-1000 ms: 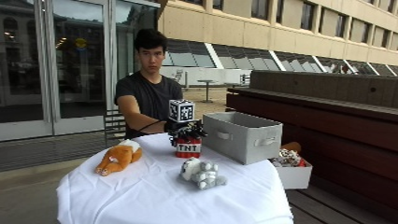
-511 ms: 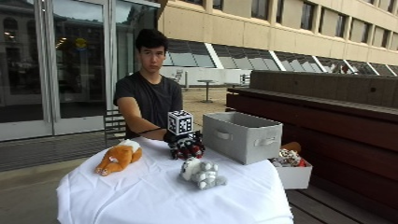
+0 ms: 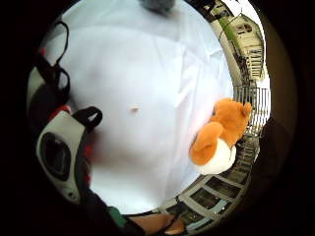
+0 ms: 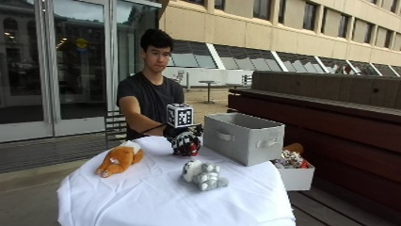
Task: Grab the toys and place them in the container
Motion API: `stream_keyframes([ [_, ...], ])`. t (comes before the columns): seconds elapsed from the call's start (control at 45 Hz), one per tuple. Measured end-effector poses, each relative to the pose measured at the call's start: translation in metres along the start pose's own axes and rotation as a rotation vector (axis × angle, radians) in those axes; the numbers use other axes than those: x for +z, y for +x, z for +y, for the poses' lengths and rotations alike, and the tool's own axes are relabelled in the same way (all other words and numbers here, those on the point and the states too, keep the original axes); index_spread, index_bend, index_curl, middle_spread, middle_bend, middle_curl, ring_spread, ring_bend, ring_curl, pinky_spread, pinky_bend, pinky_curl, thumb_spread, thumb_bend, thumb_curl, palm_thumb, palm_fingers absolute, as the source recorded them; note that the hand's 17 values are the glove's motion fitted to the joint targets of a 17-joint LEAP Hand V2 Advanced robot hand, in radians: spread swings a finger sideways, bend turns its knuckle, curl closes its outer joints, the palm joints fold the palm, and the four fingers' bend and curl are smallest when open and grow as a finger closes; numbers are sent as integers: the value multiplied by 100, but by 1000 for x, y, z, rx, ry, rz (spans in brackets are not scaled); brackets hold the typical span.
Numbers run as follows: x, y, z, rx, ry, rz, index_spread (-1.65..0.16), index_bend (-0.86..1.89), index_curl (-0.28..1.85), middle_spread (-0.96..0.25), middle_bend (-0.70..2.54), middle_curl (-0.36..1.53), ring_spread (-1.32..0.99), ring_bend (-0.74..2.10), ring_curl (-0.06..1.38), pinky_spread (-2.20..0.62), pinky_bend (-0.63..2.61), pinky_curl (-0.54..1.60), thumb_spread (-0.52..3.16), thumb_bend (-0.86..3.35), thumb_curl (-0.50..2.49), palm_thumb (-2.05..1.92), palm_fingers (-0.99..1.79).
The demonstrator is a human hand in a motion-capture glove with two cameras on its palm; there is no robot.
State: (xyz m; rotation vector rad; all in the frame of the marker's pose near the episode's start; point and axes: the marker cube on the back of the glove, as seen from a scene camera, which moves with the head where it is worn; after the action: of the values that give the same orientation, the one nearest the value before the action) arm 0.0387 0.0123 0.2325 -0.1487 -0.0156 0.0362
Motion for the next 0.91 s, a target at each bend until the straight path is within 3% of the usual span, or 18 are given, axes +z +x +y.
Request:
stream_keyframes([
  [0.133,-43,11,-4,53,40,-44,-19,49,51,-27,93,56,-36,106,48,-54,72,31,97,53,64,101,129],
  [0.2,-79,15,-7,72,71,-57,-21,43,51,-30,79,52,-38,109,48,-51,82,35,84,33,61,78,107],
  [0.222,-93,15,-8,82,87,-61,-20,45,52,-29,87,55,-37,111,48,-51,75,32,79,39,64,88,120],
  [0.244,-107,15,-9,96,107,-66,-21,41,52,-31,75,52,-39,108,48,-51,85,36,79,30,62,76,104],
  [0.355,-181,12,-17,137,214,-59,-25,31,53,-34,65,50,-42,106,48,-49,96,39,76,24,64,71,95],
  [0.578,-285,-49,-26,33,325,-57,-30,18,53,-39,53,49,-45,103,46,-48,99,40,74,19,69,70,96],
  [0.733,-308,-139,-18,-91,363,-66,-33,16,54,-42,49,50,-46,102,45,-47,98,40,73,17,72,71,97],
  [0.911,-284,-218,-11,-180,313,-49,-34,15,56,-43,46,52,-46,101,45,-47,97,39,74,14,75,71,98],
])
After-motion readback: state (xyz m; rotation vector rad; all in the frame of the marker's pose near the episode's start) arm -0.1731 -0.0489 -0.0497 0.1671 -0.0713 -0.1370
